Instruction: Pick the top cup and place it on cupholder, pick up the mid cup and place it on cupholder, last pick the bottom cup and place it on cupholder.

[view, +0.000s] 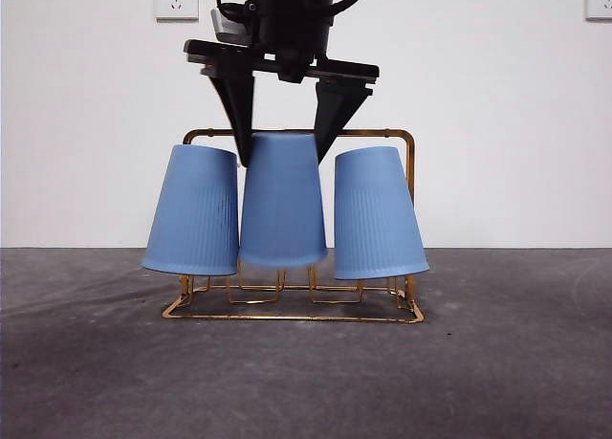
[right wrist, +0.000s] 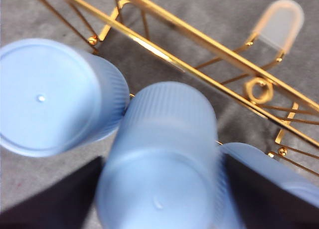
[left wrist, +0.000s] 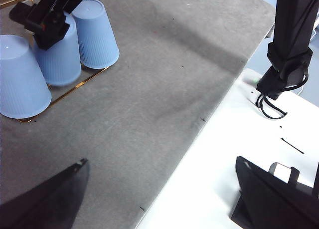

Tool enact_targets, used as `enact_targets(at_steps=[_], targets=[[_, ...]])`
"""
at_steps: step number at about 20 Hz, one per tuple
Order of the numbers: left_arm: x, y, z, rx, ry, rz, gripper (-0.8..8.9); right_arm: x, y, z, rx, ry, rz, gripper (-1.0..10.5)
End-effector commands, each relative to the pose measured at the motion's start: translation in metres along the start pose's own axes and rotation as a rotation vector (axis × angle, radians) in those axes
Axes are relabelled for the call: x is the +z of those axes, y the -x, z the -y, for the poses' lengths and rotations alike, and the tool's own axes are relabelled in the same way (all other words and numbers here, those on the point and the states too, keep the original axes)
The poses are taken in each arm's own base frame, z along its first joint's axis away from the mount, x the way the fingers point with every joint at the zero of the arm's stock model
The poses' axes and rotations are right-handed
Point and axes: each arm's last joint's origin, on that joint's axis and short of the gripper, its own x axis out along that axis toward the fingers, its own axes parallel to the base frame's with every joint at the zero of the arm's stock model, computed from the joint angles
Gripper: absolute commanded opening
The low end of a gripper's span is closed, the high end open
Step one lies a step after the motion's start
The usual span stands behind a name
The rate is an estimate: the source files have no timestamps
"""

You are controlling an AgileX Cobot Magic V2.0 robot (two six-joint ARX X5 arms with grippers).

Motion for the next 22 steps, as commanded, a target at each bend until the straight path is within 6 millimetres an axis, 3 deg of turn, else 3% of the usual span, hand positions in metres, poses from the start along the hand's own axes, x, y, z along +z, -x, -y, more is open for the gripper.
enact_targets(at_steps=[1, 4, 10, 13, 15, 19, 22], targets=[[0.003, 0.002, 0.001, -0.009, -0.007, 0.015, 4.68, 0.003, -0.002, -0.005, 0.007, 0.019, 0.013, 5.1], [0.003, 0.002, 0.001, -0.009, -0.007, 0.015, 4.68, -0.001, 0.020, -0.001, 0.006, 0.036, 0.024, 5.1], [0.003, 0.002, 0.001, -0.008, -0.006, 0.016, 4.68, -0.043, 0.124, 0.024, -0.090, 0.086, 0.090, 5.1], [0.003, 0.002, 0.001, -0.008, 0.023, 0.013, 4.68, -0.089, 0.177, 0.039, -0.075, 0.098, 0.189, 5.1], [0.003, 0.002, 0.001, -0.003, 0.029, 0.015, 4.68, -0.131, 0.191, 0.058, -0.101, 0.101, 0.204, 5.1], [0.003, 0.002, 0.000, 0.034, 0.069, 0.018, 4.67, -0.223, 0.195, 0.096, -0.098, 0.098, 0.219, 5.1], [0.006, 0.002, -0.001, 0.060, 0.123, 0.045, 4.67, -0.275, 0.192, 0.116, -0.013, 0.084, 0.301, 5.0]])
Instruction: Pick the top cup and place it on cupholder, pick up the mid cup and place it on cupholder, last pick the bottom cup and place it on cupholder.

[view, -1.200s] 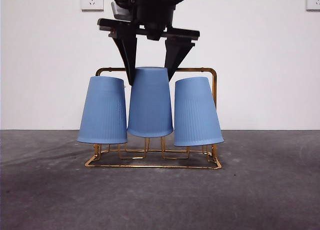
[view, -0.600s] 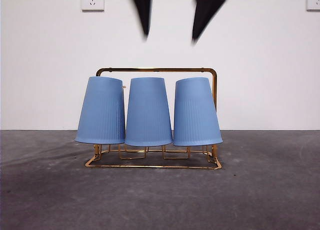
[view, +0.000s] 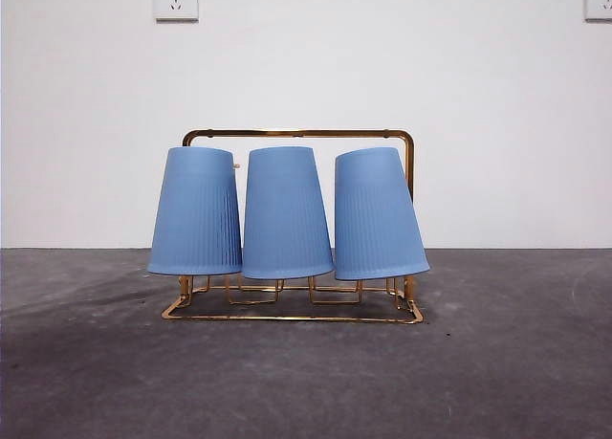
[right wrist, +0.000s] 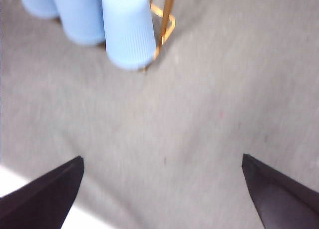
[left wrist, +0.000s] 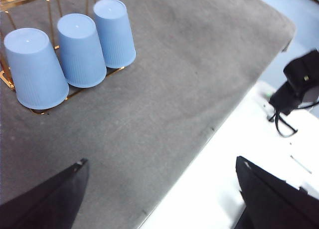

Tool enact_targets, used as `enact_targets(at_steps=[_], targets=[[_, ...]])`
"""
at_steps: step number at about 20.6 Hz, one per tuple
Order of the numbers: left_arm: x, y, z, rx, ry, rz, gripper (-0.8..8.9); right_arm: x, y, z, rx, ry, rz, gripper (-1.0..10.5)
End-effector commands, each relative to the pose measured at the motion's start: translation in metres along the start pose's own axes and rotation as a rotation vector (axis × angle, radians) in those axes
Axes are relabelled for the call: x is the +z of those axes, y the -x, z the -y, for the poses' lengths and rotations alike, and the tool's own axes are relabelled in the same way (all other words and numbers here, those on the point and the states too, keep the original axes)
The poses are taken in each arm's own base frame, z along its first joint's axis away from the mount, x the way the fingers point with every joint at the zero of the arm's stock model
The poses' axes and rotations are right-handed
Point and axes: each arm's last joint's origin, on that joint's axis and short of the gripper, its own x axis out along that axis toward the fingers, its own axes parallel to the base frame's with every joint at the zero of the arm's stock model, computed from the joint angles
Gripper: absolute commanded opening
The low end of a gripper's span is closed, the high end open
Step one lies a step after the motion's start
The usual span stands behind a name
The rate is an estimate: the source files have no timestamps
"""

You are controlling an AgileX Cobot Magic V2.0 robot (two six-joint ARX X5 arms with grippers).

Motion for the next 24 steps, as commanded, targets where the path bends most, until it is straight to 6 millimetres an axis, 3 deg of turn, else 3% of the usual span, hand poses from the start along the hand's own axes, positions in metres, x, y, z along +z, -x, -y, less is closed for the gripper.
enact_targets(at_steps=[1, 4, 8, 11, 12, 13, 14, 15, 16, 24], targets=[[0.005, 0.001, 0.001, 0.005, 0.054, 0.040, 4.67, -0.039, 0.013, 0.011, 0.123, -0.012, 0.080, 5.0], [0.007, 0.001, 0.001, 0.013, 0.072, 0.056, 4.65, -0.069, 0.026, 0.020, 0.304, -0.076, 0.301, 5.0], [0.007, 0.002, 0.000, 0.042, 0.076, 0.061, 4.49, -0.096, 0.031, 0.028, 0.345, -0.106, 0.363, 5.0], [0.007, 0.002, 0.000, 0.045, 0.076, 0.061, 2.71, -0.100, 0.031, 0.029, 0.347, -0.107, 0.367, 5.0], [0.007, 0.002, 0.000, 0.045, 0.076, 0.060, 1.63, -0.100, 0.031, 0.029, 0.351, -0.106, 0.366, 4.6], [0.007, 0.002, 0.000, 0.045, 0.075, 0.060, 0.37, -0.100, 0.031, 0.029, 0.352, -0.106, 0.367, 3.2], [0.007, 0.002, 0.000, 0.046, 0.076, 0.060, 0.18, -0.100, 0.030, 0.029, 0.354, -0.104, 0.365, 1.1], [0.007, 0.002, -0.001, 0.049, 0.076, 0.060, 0.15, -0.100, 0.030, 0.029, 0.353, -0.103, 0.364, -0.2], [0.007, 0.002, -0.001, 0.059, 0.077, 0.061, 0.15, -0.100, 0.030, 0.029, 0.352, -0.104, 0.365, 0.3], [0.007, 0.002, -0.001, 0.068, 0.077, 0.057, 0.19, -0.098, 0.031, 0.029, 0.346, -0.110, 0.383, 0.3]])
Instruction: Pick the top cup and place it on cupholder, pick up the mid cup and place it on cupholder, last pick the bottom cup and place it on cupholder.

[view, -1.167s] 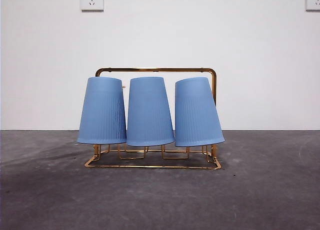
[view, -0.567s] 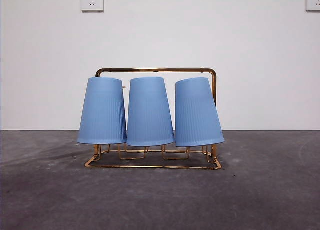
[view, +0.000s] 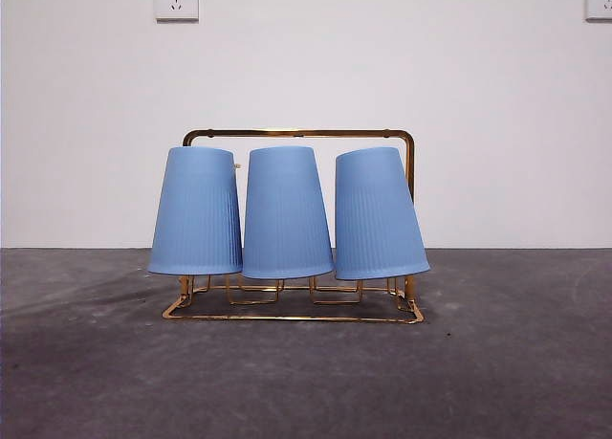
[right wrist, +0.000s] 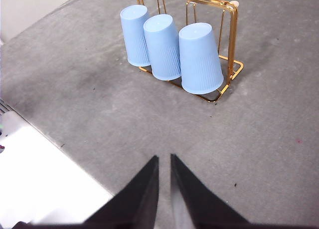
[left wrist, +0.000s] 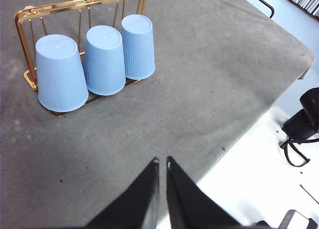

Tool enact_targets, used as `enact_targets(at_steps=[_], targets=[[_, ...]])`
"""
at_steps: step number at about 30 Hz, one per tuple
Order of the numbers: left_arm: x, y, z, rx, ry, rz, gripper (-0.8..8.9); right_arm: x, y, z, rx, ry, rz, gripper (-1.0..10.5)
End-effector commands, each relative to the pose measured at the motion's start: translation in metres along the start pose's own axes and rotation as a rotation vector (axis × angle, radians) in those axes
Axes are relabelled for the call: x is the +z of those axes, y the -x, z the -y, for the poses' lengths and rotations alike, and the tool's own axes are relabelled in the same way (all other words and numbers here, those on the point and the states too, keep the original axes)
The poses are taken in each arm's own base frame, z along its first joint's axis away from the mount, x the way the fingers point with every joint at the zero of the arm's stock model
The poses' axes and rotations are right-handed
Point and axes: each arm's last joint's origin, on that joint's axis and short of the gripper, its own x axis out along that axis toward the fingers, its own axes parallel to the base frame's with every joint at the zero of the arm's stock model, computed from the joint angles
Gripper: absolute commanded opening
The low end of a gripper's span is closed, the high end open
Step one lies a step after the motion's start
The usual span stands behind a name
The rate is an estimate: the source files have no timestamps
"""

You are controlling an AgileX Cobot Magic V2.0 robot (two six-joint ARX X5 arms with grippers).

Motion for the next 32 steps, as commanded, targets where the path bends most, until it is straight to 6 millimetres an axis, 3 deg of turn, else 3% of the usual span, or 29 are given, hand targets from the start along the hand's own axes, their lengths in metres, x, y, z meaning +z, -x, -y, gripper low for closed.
enact_targets(at_steps=[1, 14, 18, 25, 32], targets=[[0.002, 0.001, 0.001, -0.005, -0.007, 0.009, 0.19, 0.003, 0.002, -0.001, 0.010, -0.004, 0.025, 0.3], [0.002, -0.001, -0.004, 0.042, 0.045, 0.016, 0.19, 0.002, 0.002, 0.000, 0.010, -0.003, 0.024, 0.3], [-0.004, -0.007, -0.016, 0.200, 0.001, 0.067, 0.20, 0.003, 0.002, -0.001, 0.010, -0.004, 0.025, 0.3], [-0.038, -0.039, -0.052, 0.447, -0.035, 0.285, 0.20, 0.003, 0.002, -0.001, 0.010, -0.004, 0.025, 0.3], [-0.094, -0.083, -0.089, 0.572, -0.045, 0.462, 0.20, 0.003, 0.002, -0.001, 0.010, -0.004, 0.025, 0.3]])
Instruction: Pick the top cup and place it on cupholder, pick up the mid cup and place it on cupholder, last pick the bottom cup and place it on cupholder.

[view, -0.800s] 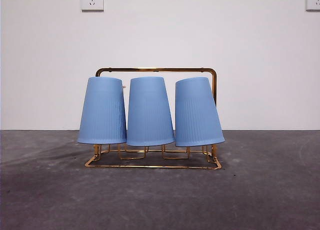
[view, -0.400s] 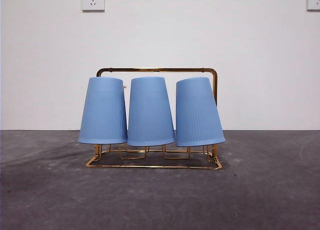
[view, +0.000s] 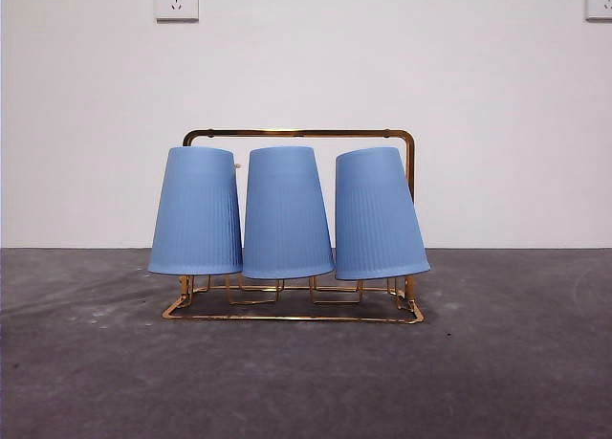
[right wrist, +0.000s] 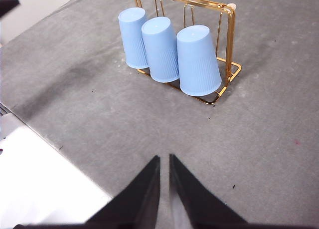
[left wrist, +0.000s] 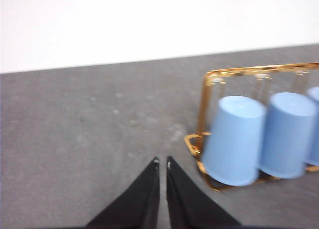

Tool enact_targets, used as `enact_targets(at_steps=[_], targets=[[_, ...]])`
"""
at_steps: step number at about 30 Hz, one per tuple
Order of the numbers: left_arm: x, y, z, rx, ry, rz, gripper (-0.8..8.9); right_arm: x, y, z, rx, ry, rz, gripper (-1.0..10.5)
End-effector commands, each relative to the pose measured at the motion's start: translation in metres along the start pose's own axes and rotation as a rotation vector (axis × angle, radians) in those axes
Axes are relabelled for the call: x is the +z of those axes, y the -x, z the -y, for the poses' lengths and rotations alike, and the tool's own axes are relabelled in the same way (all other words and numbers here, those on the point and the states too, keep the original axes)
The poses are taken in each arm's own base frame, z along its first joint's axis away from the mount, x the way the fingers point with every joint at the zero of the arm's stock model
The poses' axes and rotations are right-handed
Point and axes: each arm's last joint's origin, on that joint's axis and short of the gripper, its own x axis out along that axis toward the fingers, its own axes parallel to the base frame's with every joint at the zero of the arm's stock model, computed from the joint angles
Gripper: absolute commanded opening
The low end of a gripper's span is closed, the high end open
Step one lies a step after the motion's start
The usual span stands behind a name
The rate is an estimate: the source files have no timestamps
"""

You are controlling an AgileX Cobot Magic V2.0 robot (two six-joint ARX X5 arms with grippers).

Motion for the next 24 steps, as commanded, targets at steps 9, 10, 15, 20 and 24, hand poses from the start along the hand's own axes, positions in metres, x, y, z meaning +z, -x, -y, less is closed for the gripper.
enact_targets(at_steps=[9, 10, 15, 20, 24], targets=[[-0.091, -0.021, -0.011, 0.172, 0.102, 0.021, 0.20, 0.002, 0.002, 0.000, 0.013, -0.003, 0.018, 0.3], [-0.095, -0.022, -0.012, 0.194, 0.116, 0.021, 0.20, 0.002, 0.002, 0.000, 0.013, -0.003, 0.018, 0.3], [-0.105, -0.023, -0.014, 0.240, 0.109, 0.003, 0.20, 0.002, 0.002, 0.000, 0.013, -0.003, 0.018, 0.3], [-0.105, -0.023, -0.014, 0.238, 0.109, 0.004, 0.20, 0.002, 0.002, 0.000, 0.013, -0.003, 0.018, 0.3], [-0.105, -0.023, -0.014, 0.238, 0.109, 0.004, 0.20, 0.002, 0.002, 0.000, 0.013, -0.003, 0.018, 0.3]])
